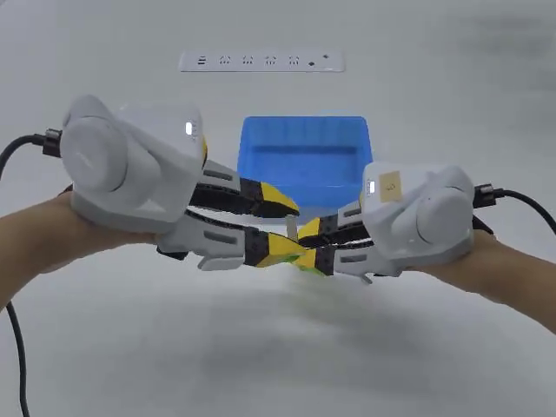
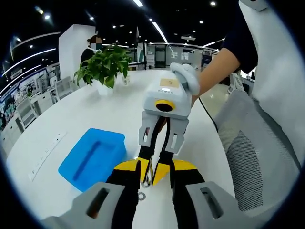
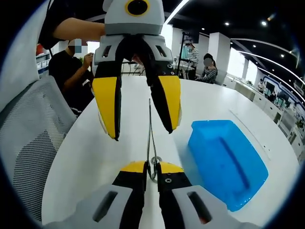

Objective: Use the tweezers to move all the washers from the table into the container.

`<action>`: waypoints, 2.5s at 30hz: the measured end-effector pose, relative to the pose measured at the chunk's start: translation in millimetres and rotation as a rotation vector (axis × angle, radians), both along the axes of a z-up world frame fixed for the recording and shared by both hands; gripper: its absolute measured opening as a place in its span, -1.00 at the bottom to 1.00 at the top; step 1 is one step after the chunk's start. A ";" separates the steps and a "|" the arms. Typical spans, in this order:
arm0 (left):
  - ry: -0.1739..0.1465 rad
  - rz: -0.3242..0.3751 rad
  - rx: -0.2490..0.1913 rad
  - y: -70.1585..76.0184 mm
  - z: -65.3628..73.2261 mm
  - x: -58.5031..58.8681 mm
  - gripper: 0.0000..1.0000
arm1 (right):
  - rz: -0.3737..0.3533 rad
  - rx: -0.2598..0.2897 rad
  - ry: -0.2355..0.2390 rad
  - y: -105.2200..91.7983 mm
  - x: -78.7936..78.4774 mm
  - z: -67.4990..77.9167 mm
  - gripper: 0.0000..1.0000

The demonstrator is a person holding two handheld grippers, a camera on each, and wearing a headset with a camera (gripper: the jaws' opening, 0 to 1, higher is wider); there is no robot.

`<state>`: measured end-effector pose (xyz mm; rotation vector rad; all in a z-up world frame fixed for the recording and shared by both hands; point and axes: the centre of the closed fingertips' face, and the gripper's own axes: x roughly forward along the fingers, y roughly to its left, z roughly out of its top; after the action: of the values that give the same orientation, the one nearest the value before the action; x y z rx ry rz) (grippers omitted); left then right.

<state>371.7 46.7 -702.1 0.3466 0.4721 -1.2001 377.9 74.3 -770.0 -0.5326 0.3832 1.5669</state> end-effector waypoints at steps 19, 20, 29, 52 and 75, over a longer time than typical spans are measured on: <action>0.029 0.240 -0.144 39.1 13.6 -36.3 0.63 | -0.008 0.078 -0.058 -16.3 7.5 76.8 -0.82; 0.030 0.243 -0.153 39.5 14.2 -37.0 0.64 | -0.014 0.091 -0.065 -15.7 10.9 84.7 -0.82; 0.044 0.286 -0.202 47.7 10.5 -39.8 0.88 | -0.075 0.163 -0.151 -4.6 70.1 134.4 -0.82; 0.095 0.417 -0.181 80.5 -3.8 -42.8 0.99 | -0.152 0.058 -0.014 27.2 120.4 14.1 -0.81; 0.064 0.437 -0.192 74.7 9.8 -33.1 0.97 | -0.159 0.080 -0.039 27.0 118.5 26.2 -0.85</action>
<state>338.6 121.4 -692.2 0.0337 0.4555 -0.8233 496.5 101.4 -743.8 -0.4591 0.3242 1.4105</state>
